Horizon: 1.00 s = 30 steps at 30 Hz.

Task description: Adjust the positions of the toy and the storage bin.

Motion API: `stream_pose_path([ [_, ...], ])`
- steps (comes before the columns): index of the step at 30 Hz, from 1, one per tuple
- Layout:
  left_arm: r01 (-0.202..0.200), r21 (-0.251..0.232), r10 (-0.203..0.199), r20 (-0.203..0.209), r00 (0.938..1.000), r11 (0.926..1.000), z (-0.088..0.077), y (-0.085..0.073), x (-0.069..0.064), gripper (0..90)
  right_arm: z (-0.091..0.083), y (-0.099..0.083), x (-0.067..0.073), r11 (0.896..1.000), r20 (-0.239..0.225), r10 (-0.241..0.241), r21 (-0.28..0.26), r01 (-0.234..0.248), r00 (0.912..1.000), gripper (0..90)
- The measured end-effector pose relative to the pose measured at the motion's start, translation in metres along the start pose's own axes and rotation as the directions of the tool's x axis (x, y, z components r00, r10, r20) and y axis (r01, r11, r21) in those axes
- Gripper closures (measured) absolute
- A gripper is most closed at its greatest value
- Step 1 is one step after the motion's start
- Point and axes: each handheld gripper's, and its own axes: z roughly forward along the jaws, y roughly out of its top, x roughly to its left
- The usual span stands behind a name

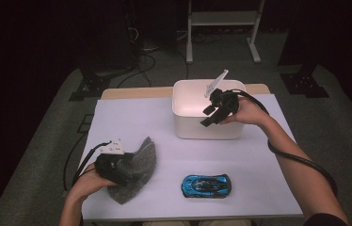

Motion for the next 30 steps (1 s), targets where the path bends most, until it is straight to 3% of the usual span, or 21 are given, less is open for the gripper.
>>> stream_pose_path([
  [13,-0.001,-0.001,0.001,0.006,1.0,1.0,-0.0003,-0.0005,-0.0002,10.3,0.0069,0.0017,0.0,0.998,-0.006,-0.048,0.029,0.048,0.9988,70.6],
  [21,0.003,-0.003,-0.003,0.005,1.0,1.0,-0.0004,-0.0011,-0.0001,10.3,0.0097,0.0024,0.0006,0.997,-0.027,-0.066,0.035,0.067,0.9975,82.7],
  [30,-0.004,0.002,0.004,0.005,1.0,1.0,-0.0008,-0.0008,-0.0001,10.3,0.0096,0.0014,0.0029,0.997,-0.029,-0.076,0.027,0.077,0.9967,84.2],
])
